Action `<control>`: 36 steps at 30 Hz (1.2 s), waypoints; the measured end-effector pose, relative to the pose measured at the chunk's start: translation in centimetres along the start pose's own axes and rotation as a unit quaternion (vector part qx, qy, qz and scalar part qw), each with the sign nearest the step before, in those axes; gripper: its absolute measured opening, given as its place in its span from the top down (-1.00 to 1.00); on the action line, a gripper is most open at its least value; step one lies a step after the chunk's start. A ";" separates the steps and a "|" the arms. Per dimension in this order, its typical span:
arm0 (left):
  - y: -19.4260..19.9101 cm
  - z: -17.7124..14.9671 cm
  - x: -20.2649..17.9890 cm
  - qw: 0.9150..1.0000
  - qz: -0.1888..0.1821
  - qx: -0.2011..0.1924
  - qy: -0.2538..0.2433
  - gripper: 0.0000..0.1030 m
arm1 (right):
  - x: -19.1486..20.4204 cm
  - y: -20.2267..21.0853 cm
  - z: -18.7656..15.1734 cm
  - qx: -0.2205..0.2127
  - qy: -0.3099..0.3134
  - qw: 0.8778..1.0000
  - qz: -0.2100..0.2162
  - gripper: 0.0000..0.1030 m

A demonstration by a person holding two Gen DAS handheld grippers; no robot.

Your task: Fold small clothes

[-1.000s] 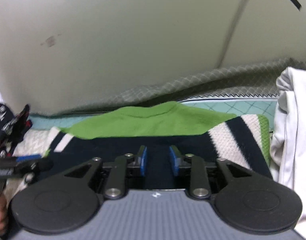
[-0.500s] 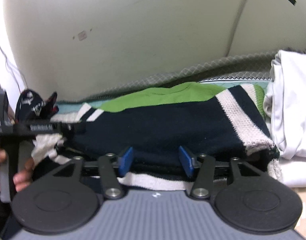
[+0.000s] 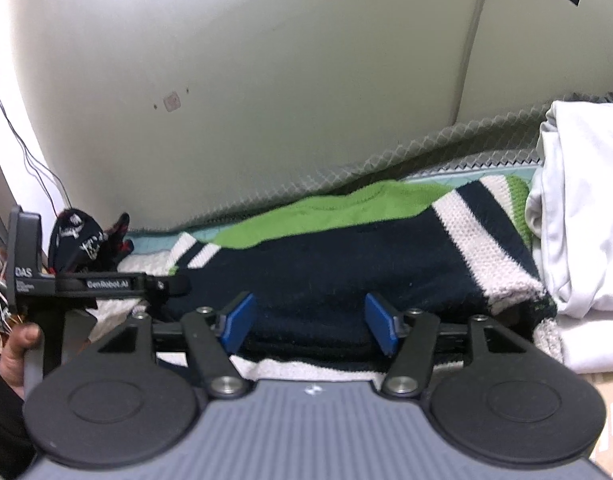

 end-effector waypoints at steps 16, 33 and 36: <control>-0.5 -0.2 0.0 1.000 0.009 0.007 -0.011 -0.99 | -0.9 -0.4 0.1 0.014 -0.032 0.999 -0.004 -0.21; -0.5 -0.2 0.0 1.000 0.009 0.007 -0.012 -0.99 | -1.0 0.2 0.2 0.003 -0.042 0.999 0.008 -0.25; -0.5 -0.2 0.0 1.000 0.010 0.007 -0.011 -1.00 | -1.0 0.2 0.2 0.003 -0.042 0.999 0.008 -0.25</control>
Point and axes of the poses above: each gripper's, at about its wrist camera, not at the fingertips, and y roughly against the way its jaws point, x to its left, z to its top, the point moved 7 cm from there along -y, roughly the way its jaws point, and after that the axes turned 13 degrees about z, right-handed, at the moved point
